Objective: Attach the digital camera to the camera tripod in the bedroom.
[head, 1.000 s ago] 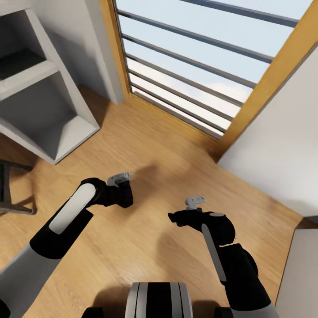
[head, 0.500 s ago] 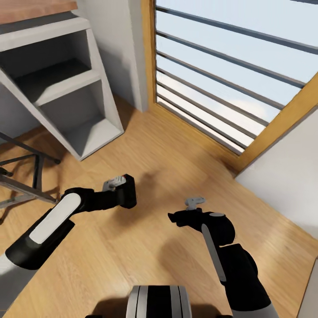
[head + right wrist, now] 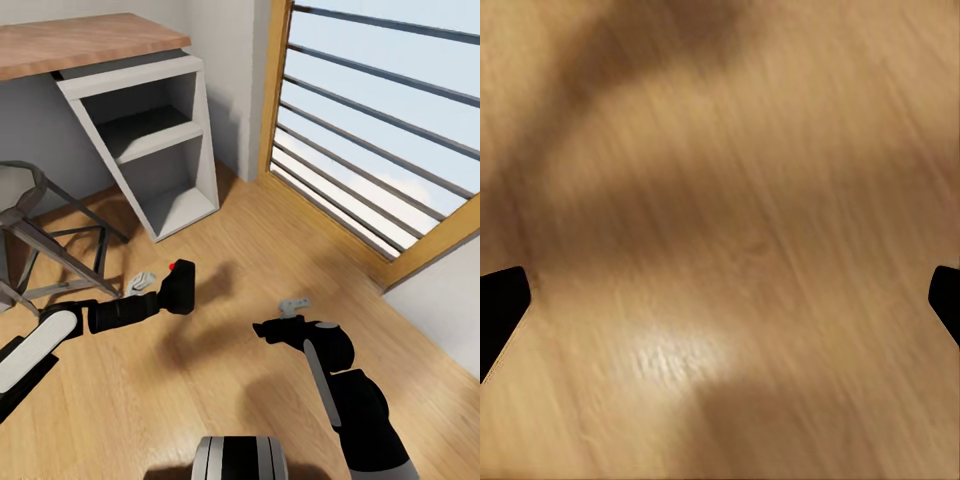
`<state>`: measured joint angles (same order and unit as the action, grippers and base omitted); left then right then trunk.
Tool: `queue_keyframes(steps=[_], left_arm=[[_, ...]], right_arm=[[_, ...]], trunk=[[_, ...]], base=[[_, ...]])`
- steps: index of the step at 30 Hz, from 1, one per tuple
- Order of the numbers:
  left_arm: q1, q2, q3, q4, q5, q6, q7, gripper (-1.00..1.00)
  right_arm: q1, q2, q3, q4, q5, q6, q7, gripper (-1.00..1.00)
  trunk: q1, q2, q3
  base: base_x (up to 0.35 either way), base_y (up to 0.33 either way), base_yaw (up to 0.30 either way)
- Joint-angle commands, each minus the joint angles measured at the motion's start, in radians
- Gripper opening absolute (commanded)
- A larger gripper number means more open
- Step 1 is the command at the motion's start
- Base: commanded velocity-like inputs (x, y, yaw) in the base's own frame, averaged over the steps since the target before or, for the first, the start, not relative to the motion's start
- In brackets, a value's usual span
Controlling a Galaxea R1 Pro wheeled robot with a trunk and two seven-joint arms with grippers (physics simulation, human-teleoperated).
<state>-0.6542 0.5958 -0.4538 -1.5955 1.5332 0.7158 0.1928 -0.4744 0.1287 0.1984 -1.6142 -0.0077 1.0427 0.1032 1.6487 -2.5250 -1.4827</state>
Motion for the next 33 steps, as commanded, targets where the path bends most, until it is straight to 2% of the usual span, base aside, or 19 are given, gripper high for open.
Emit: queue_keyframes(steps=[1,3,6,9,23,26,33], left_arm=[[0.001,0.003,0.000,-0.001,0.007,0.001,0.000,-1.00],[0.003,0.007,0.001,-0.001,0.007,0.001,-0.008,-1.00],[0.007,0.007,0.002,-0.002,-0.048,0.001,-0.023,-1.00],[0.009,0.006,0.001,-0.003,-0.074,-0.003,-0.029,-1.00],[0.012,0.003,-0.005,-0.003,-0.090,-0.011,-0.027,-1.00],[0.012,0.003,-0.005,-0.003,-0.099,-0.012,-0.026,-1.00],[0.014,-0.005,-0.007,-0.003,-0.145,-0.013,-0.027,-1.00]], right_arm=[[0.000,0.000,-0.001,-0.001,0.000,0.004,0.003,1.00],[0.000,-0.001,-0.001,-0.001,0.000,0.004,0.003,1.00],[0.000,-0.001,-0.001,-0.001,0.000,0.004,0.003,1.00],[0.000,-0.001,-0.001,-0.001,0.000,0.004,0.003,1.00],[0.002,-0.001,-0.001,-0.001,0.000,0.004,0.003,1.00],[0.002,0.000,-0.001,-0.001,0.000,0.004,0.003,1.00],[0.001,0.000,-0.001,-0.001,0.000,0.004,0.002,1.00]], trunk=[[-0.001,0.000,0.003],[-0.001,0.000,0.010],[-0.003,0.001,0.021],[-0.004,0.002,0.031],[-0.010,0.005,0.080],[-0.012,0.006,0.092],[-0.015,0.007,0.118]], base=[[0.000,0.000,0.294],[0.000,0.000,0.294],[0.000,0.000,0.294],[0.000,0.000,0.294],[0.000,0.000,0.294],[0.000,0.000,0.294],[0.000,0.000,0.294]])
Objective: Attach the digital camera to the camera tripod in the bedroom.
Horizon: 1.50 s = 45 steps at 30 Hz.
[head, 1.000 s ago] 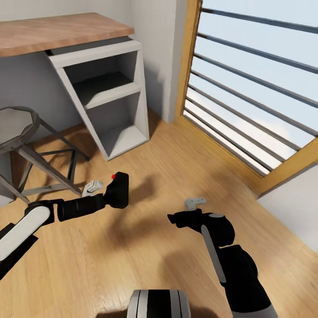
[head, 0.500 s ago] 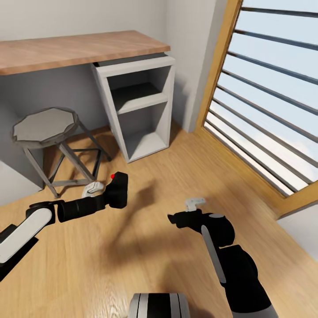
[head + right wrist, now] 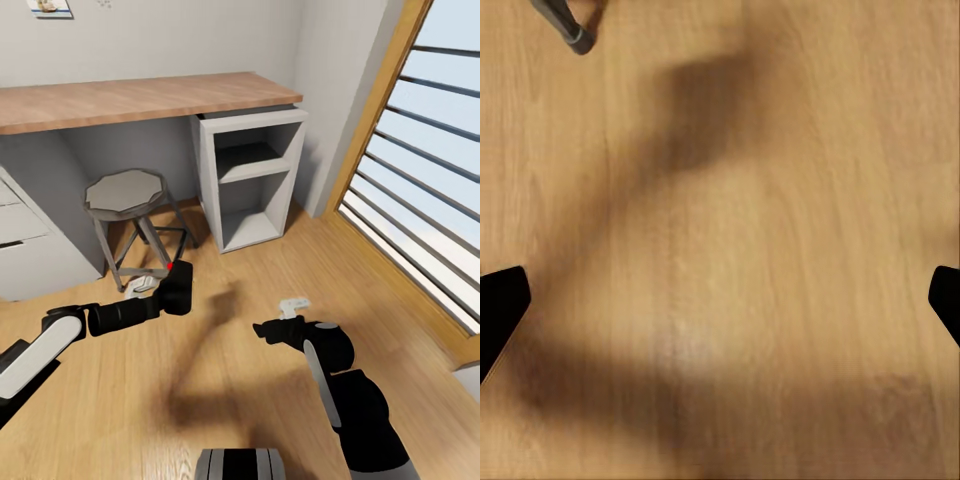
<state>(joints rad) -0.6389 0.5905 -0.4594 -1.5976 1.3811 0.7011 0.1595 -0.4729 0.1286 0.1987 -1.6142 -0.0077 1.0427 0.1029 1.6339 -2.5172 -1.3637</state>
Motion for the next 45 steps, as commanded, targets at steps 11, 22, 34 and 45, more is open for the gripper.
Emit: queue_keyframes(steps=[11,22,34,45], left_arm=[[0.003,-0.007,-0.003,-0.005,-0.010,0.002,0.004,-1.00],[0.006,-0.008,-0.004,-0.003,-0.011,0.001,0.006,-1.00],[0.007,-0.008,-0.005,-0.001,-0.012,-0.002,0.007,-1.00],[0.007,-0.008,-0.005,-0.001,-0.012,-0.003,0.007,-1.00]], right_arm=[[0.000,0.000,-0.001,-0.001,0.000,0.004,0.003,1.00],[0.002,0.000,0.000,-0.001,0.000,0.004,0.003,1.00],[0.003,0.000,0.001,-0.001,0.000,0.004,0.003,1.00],[0.005,0.000,0.003,-0.001,0.000,0.004,0.002,1.00]], trunk=[[-0.005,0.002,0.042],[-0.010,0.005,0.081],[-0.015,0.008,0.122],[-0.020,0.010,0.160]], base=[[0.000,0.000,0.294],[0.000,0.000,0.294],[0.000,0.000,0.294],[0.000,0.000,0.294]])
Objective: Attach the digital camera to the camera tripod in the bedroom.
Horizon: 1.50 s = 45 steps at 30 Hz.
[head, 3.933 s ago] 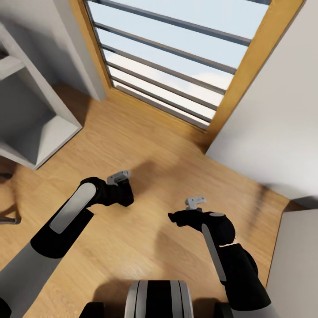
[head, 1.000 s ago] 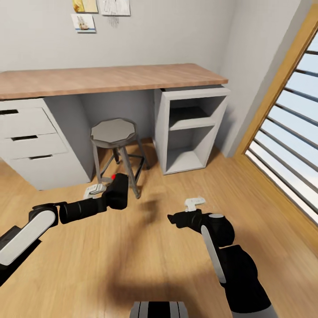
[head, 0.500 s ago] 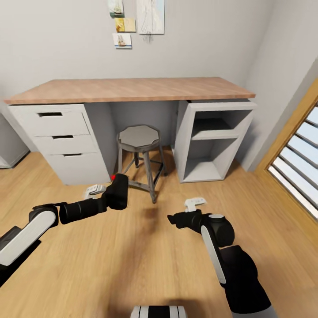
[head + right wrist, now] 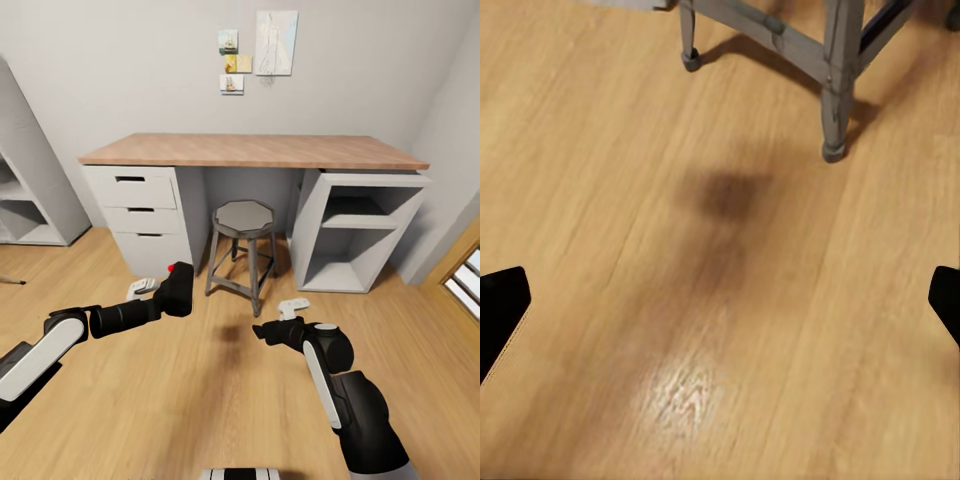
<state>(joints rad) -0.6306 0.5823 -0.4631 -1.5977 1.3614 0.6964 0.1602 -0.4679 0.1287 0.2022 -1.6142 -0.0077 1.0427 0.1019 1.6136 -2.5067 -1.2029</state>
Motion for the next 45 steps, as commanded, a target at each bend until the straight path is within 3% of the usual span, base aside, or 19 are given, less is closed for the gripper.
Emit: queue_keyframes(steps=[1,22,32,45], left_arm=[[-0.001,0.001,-0.002,-0.001,0.007,0.002,0.006,-1.00],[0.021,0.001,0.009,0.010,0.013,-0.003,0.013,-1.00],[0.027,0.002,0.013,0.026,0.019,-0.039,0.012,-1.00],[0.067,0.001,0.069,0.028,0.012,-0.060,0.003,-1.00]], right_arm=[[0.000,0.000,-0.001,-0.001,0.000,0.005,0.003,1.00],[0.000,-0.001,0.000,-0.001,0.000,0.005,0.002,1.00],[0.001,-0.001,0.000,-0.001,0.000,0.005,0.002,1.00],[0.002,-0.002,0.002,-0.001,0.000,0.005,0.002,1.00]], trunk=[[-0.001,0.000,0.003],[-0.010,0.005,0.075],[-0.021,0.021,0.108],[-0.021,0.021,0.103]], base=[[0.000,0.000,0.294],[0.000,0.000,0.294],[0.000,0.000,0.294],[0.000,0.015,0.281]])
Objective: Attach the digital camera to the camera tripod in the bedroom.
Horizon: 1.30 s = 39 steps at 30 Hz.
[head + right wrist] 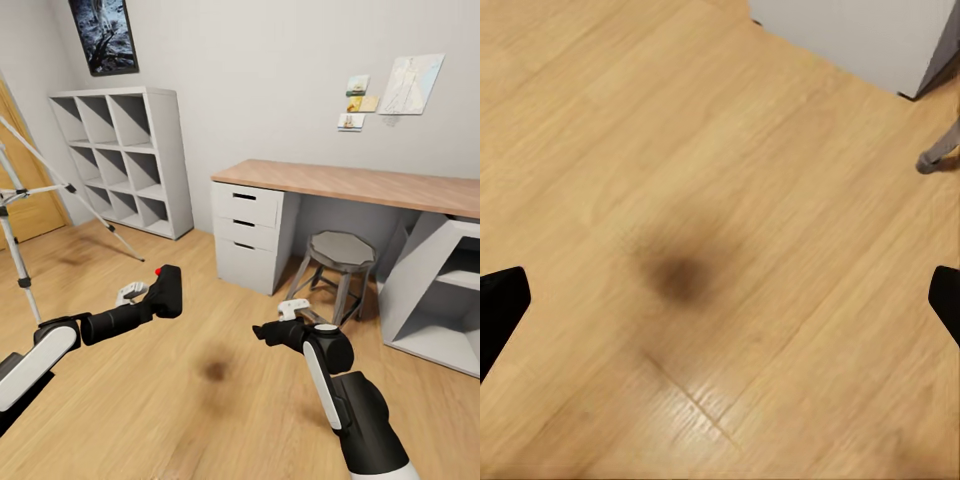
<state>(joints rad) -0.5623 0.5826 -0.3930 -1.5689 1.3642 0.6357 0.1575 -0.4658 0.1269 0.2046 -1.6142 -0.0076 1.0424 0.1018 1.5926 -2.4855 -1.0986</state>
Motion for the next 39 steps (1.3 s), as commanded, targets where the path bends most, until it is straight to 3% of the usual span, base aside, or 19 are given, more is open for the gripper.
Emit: queue_keyframes(steps=[1,28,30,33,34,35,39], left_arm=[[0.000,0.000,0.000,-0.001,0.009,0.001,0.006,-1.00],[0.019,0.003,0.021,-0.003,0.008,-0.014,-0.004,-1.00],[0.025,0.003,0.032,-0.003,0.008,-0.017,-0.010,-1.00],[0.065,0.008,0.091,-0.007,0.008,-0.020,-0.071,-1.00],[0.065,0.008,0.091,-0.007,0.008,-0.020,-0.071,-1.00],[0.084,0.009,0.124,-0.007,0.007,-0.020,-0.102,-1.00],[0.123,0.010,0.188,-0.005,0.006,-0.020,-0.144,-1.00]], right_arm=[[-0.001,0.000,-0.001,-0.001,0.000,0.005,0.003,1.00],[0.000,0.000,0.004,-0.001,0.003,0.005,-0.002,1.00],[0.000,0.000,0.004,-0.001,0.003,0.005,-0.002,1.00],[0.000,-0.001,0.004,-0.001,0.003,0.005,-0.001,1.00],[0.000,-0.001,0.004,-0.001,0.003,0.005,-0.001,1.00],[0.000,-0.001,0.002,-0.001,0.004,0.005,-0.001,1.00],[-0.001,0.000,-0.003,-0.001,0.004,0.005,0.000,1.00]], trunk=[[0.000,0.000,-0.001],[0.000,0.000,-0.001],[0.000,0.000,-0.001],[0.000,0.000,-0.001],[0.000,0.000,-0.001],[0.000,0.000,-0.001],[0.000,0.000,-0.001]], base=[[0.000,0.187,0.239],[0.000,0.318,0.037],[0.000,0.340,0.000],[0.000,0.339,0.000],[0.000,0.337,0.000],[0.000,0.330,0.000],[0.000,0.323,0.000]])
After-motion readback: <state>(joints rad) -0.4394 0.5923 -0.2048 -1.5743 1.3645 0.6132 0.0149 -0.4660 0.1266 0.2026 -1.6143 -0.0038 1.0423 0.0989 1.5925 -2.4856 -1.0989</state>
